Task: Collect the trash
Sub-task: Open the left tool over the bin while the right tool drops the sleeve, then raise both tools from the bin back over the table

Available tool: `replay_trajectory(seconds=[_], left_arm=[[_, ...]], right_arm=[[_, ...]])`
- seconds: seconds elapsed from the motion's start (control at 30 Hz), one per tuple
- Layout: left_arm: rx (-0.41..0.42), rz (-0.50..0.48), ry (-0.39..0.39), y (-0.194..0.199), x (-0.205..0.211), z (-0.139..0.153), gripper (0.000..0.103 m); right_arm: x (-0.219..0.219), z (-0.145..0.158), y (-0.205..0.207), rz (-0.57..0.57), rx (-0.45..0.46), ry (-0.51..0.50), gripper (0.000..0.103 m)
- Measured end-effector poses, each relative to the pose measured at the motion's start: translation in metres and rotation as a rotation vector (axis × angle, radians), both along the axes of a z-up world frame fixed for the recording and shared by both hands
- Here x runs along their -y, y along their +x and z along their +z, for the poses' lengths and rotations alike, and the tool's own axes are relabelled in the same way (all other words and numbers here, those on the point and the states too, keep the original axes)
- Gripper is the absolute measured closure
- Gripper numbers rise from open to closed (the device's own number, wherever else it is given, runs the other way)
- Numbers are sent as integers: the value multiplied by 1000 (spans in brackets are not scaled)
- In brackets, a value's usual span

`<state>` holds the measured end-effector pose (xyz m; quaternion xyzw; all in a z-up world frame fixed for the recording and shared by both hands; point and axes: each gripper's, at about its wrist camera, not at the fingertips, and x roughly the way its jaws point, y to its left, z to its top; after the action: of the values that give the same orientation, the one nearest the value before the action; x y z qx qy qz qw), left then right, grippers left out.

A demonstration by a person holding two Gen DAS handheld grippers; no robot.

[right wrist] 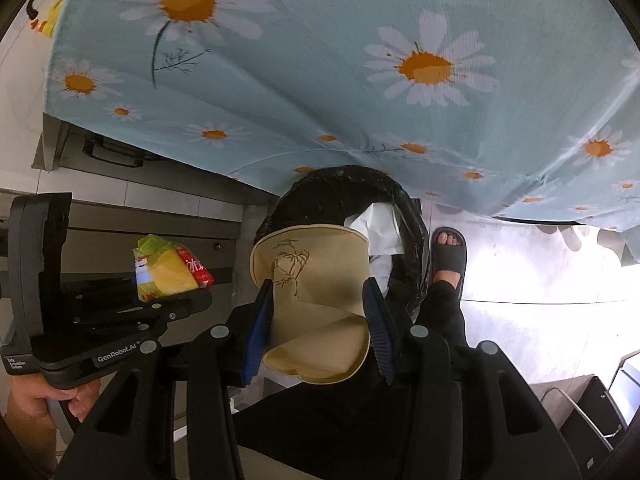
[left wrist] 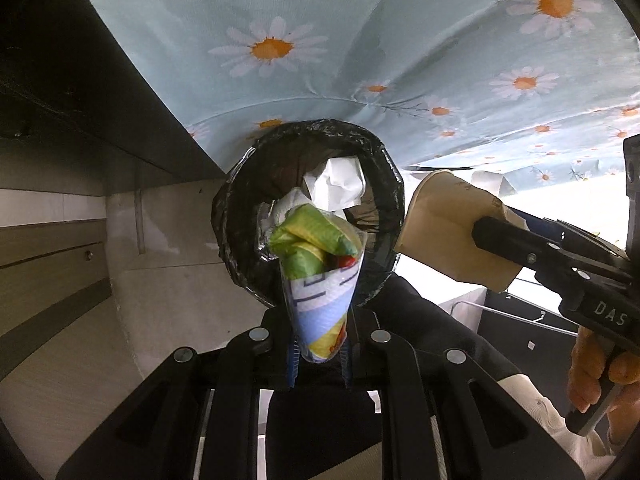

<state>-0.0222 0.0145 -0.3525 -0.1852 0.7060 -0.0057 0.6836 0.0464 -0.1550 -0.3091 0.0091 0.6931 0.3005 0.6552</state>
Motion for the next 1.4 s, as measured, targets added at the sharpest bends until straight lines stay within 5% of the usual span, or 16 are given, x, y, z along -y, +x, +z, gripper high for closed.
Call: replay_trajectory(seconds=[0.07,0.17,0.83,1.4], left_arm=[[-12,-4,-7,2,1,-2,83],[1,-5,11,3,0,1,55],[20,-5,45,11,-6,21,55],[241,-24,99,18,-2,129,55]], right_arm=[[1,0,3,-16,-13,15,56],[4,2,7,-40,-10,29,47],[14,18,16,-113,-43,69,45],[35,104,21,-164,67,150,41]])
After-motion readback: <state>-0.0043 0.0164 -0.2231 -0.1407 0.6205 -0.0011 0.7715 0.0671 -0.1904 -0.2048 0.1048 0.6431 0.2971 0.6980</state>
